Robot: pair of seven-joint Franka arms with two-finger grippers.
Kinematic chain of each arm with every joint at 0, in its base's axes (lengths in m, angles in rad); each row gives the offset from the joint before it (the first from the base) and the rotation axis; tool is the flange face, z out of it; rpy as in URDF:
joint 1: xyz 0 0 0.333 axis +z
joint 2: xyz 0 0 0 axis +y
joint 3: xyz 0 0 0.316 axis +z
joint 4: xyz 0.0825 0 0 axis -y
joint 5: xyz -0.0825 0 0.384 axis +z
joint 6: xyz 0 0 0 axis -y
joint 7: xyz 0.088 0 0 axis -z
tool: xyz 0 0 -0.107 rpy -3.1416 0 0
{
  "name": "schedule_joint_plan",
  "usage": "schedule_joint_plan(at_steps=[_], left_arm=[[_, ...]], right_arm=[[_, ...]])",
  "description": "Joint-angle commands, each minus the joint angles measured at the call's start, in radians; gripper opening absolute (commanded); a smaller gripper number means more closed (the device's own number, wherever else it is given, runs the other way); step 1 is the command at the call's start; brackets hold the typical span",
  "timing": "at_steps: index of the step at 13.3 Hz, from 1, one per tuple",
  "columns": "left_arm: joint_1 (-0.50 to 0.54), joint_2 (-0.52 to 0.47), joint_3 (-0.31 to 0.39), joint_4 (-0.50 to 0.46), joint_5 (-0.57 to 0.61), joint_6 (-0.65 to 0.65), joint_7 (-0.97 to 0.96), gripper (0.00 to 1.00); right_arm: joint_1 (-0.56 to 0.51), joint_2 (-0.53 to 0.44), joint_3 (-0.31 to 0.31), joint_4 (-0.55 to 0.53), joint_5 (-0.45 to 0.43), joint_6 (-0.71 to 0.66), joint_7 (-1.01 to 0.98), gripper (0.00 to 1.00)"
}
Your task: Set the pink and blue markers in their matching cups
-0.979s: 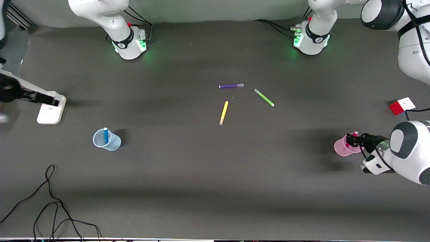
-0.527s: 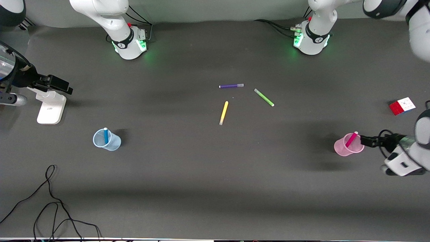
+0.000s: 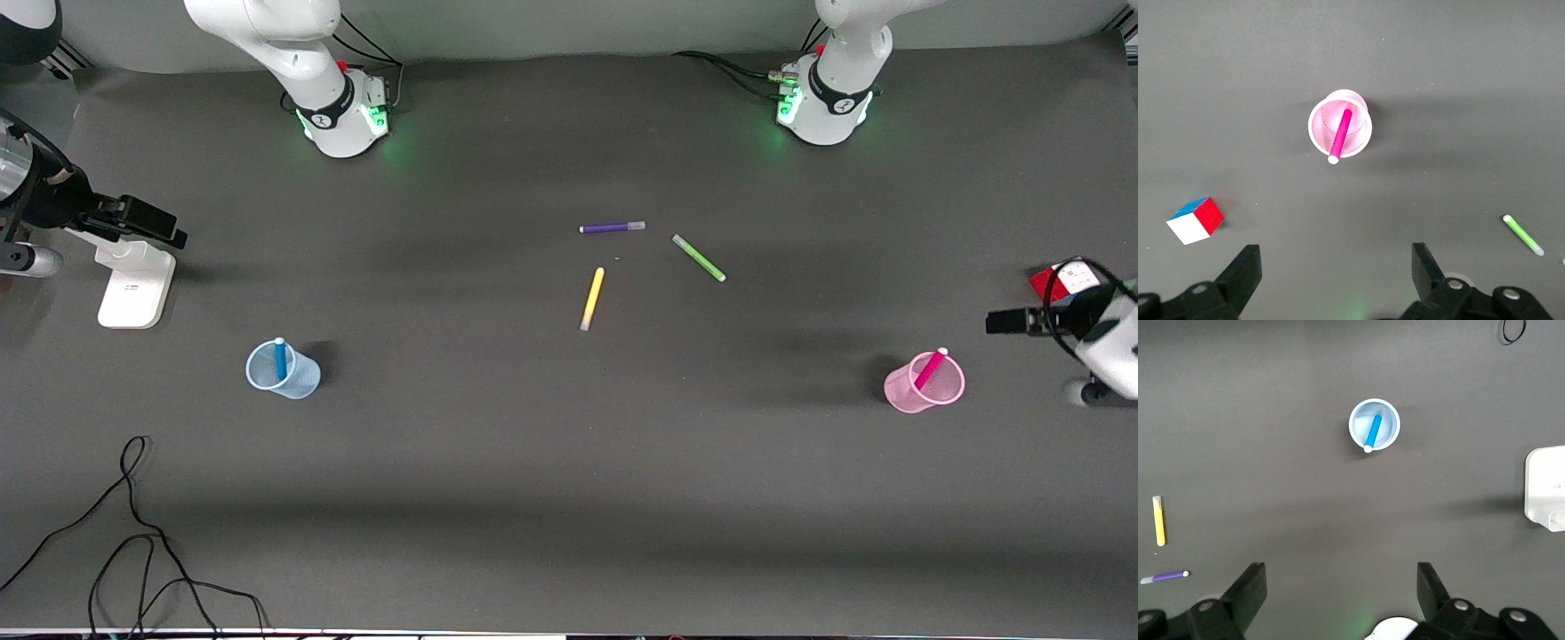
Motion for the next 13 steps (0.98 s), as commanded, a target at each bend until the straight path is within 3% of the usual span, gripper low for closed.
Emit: schedule_joint_plan(at_steps=[1, 2, 5, 6, 13], left_arm=[[0.004, -0.174, 0.008, -0.202, -0.029, 0.105, 0.022, 1.00], [-0.010, -0.200, 0.016, -0.207, -0.058, 0.107, 0.022, 1.00], [-0.213, -0.251, 0.183, -0.204, -0.074, 0.093, 0.014, 1.00], [-0.246, -0.263, 0.209, -0.204, -0.095, 0.090, 0.007, 1.00], [-0.303, -0.294, 0.254, -0.198, -0.146, 0.069, 0.002, 1.00]], right_arm=[[-0.008, -0.002, 0.006, 0.019, -0.006, 0.005, 0.000, 1.00], [-0.008, 0.001, 0.006, 0.022, -0.008, 0.008, -0.001, 1.00], [-0.009, 0.001, 0.004, 0.041, -0.009, 0.011, -0.003, 1.00], [-0.008, -0.002, 0.004, 0.047, -0.014, 0.009, -0.003, 1.00], [-0.009, 0.009, 0.006, 0.059, -0.012, -0.001, -0.003, 1.00]])
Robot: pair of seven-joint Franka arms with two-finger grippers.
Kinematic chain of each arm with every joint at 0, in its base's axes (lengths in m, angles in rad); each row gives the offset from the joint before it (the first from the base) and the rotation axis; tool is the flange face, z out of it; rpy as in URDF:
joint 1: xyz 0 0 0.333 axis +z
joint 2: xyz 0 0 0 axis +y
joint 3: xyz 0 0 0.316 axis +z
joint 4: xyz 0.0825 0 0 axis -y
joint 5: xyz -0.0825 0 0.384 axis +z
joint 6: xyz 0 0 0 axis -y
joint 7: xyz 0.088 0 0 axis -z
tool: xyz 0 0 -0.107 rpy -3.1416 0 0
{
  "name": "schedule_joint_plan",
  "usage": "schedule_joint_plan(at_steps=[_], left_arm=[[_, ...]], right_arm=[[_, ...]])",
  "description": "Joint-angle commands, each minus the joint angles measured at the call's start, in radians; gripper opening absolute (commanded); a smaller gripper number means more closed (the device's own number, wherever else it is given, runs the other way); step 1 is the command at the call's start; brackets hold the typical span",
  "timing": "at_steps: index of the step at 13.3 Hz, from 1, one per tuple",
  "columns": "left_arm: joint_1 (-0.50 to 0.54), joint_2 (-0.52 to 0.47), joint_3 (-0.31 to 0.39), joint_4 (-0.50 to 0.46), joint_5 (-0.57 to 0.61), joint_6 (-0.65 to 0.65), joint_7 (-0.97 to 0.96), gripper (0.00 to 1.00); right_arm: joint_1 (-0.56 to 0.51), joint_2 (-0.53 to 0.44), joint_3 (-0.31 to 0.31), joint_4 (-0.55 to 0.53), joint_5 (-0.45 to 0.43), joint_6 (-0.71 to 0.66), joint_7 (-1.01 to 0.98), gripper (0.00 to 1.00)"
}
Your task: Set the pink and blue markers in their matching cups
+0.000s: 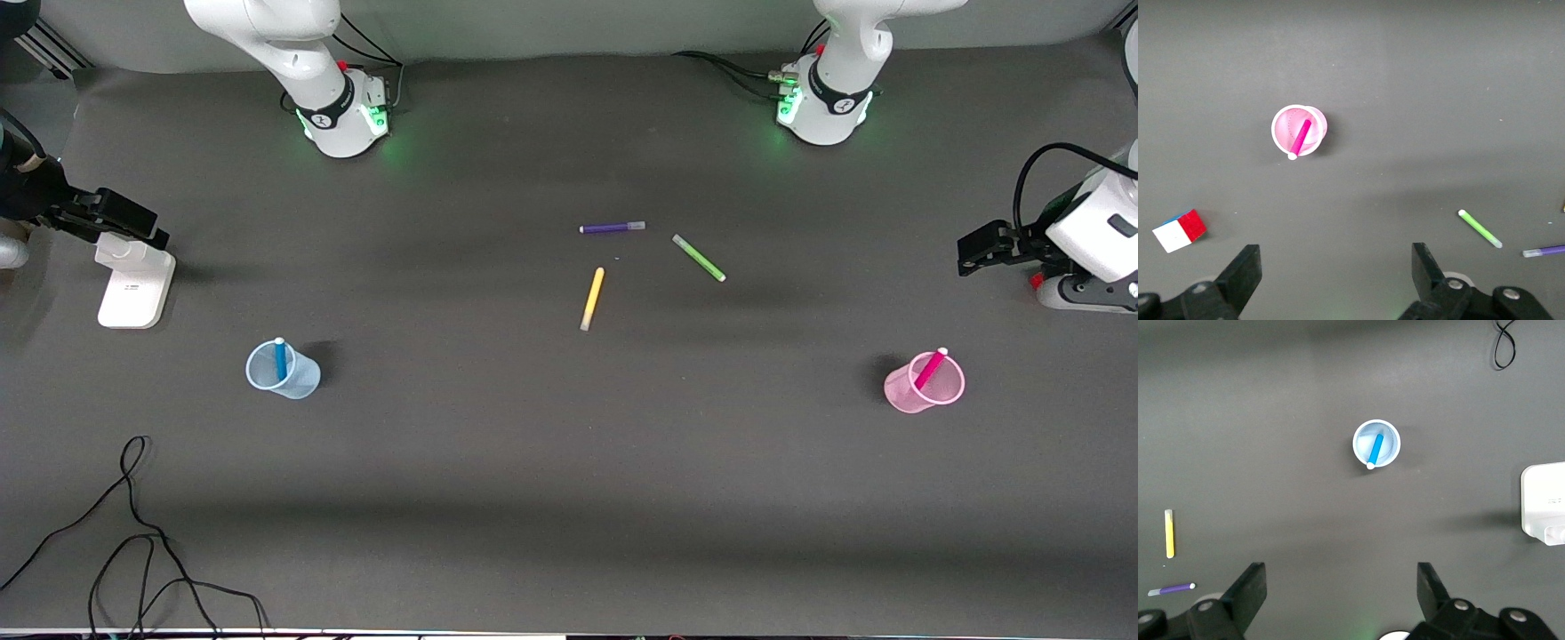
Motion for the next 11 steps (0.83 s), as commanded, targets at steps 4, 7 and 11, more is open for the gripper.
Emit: schedule_joint_plan(at_steps=[4, 7, 11], left_arm=[[-0.017, -0.040, 0.025, -0.030, -0.020, -0.015, 0.001, 1.00], [-0.015, -0.046, 0.025, -0.030, -0.020, -0.017, 0.000, 1.00], [-0.015, -0.046, 0.025, -0.029, -0.017, -0.026, 0.000, 1.00]], right_arm=[[-0.007, 0.012, 0.006, 0.011, -0.011, -0.011, -0.003, 1.00], [-0.007, 0.019, 0.006, 0.012, -0.009, -0.011, -0.001, 1.00], [-0.007, 0.016, 0.006, 0.012, -0.008, -0.013, 0.001, 1.00]])
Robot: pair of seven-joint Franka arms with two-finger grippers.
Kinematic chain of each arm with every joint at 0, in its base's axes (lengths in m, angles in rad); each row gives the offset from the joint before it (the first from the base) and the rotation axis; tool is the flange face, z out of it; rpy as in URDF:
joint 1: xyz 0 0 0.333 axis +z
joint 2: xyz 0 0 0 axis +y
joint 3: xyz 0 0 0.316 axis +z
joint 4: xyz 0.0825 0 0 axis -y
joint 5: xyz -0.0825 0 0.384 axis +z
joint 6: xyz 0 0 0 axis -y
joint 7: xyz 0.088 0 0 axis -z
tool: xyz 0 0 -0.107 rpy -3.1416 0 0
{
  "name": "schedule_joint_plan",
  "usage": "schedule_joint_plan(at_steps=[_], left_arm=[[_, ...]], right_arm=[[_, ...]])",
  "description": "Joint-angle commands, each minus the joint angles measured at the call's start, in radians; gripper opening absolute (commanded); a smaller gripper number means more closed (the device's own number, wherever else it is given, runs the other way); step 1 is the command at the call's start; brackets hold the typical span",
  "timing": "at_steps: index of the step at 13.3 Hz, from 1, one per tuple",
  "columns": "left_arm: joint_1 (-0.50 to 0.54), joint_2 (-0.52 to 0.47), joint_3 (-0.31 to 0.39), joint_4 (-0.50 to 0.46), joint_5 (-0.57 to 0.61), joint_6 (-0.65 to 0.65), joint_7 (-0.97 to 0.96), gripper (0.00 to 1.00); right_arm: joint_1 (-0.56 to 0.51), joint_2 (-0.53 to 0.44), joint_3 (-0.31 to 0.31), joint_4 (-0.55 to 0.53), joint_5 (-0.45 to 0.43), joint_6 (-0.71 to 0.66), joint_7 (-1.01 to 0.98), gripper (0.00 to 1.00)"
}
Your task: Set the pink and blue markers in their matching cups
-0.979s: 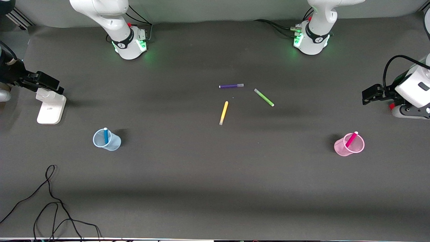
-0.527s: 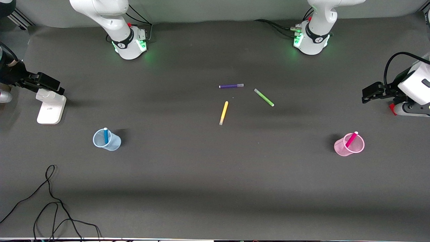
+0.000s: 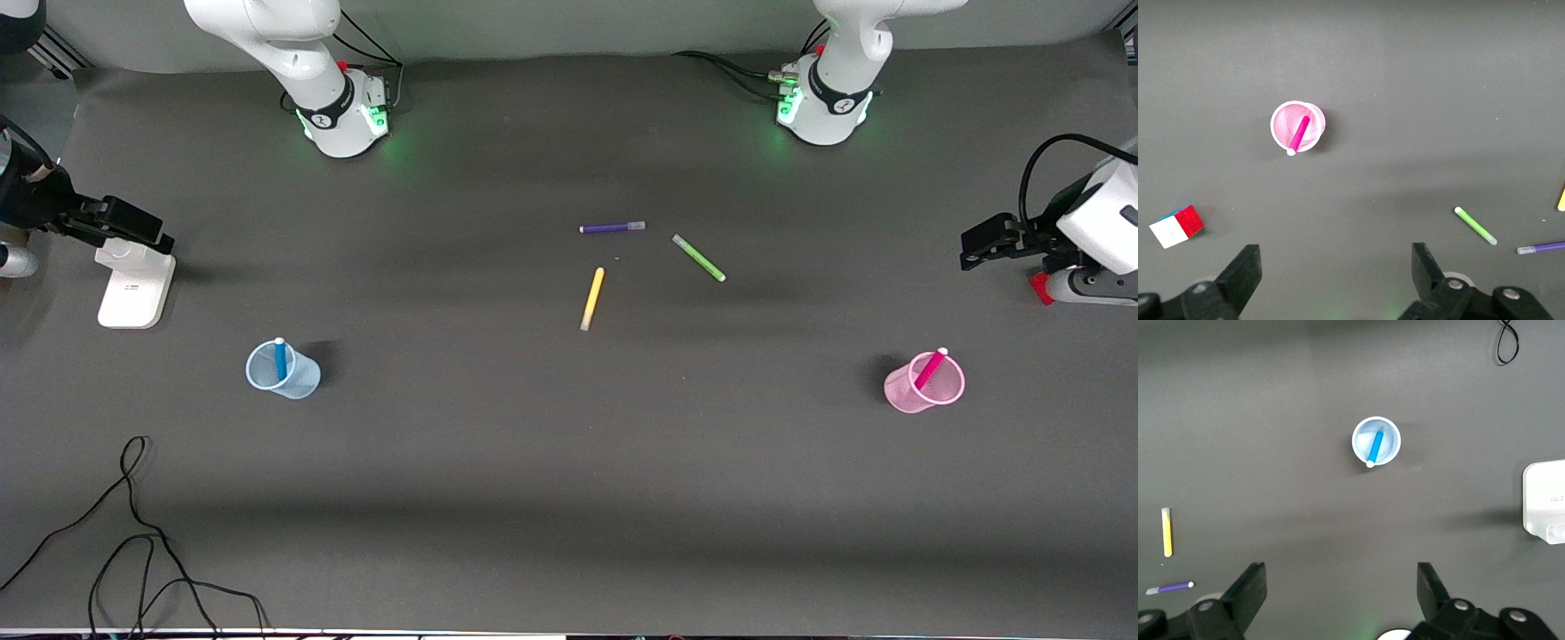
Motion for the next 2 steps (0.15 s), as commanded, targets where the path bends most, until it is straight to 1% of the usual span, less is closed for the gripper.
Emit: schedule_joint_plan(at_steps=[1, 2], left_arm=[[-0.015, -0.034, 0.016, -0.029, -0.008, -0.016, 0.001, 1.00], [-0.015, -0.034, 0.016, -0.030, -0.008, -0.015, 0.001, 1.00]], right_arm=[[-0.006, -0.001, 0.006, 0.015, -0.008, -0.012, 0.002, 1.00], [-0.006, -0.004, 0.004, 0.017, -0.008, -0.012, 0.001, 1.00]])
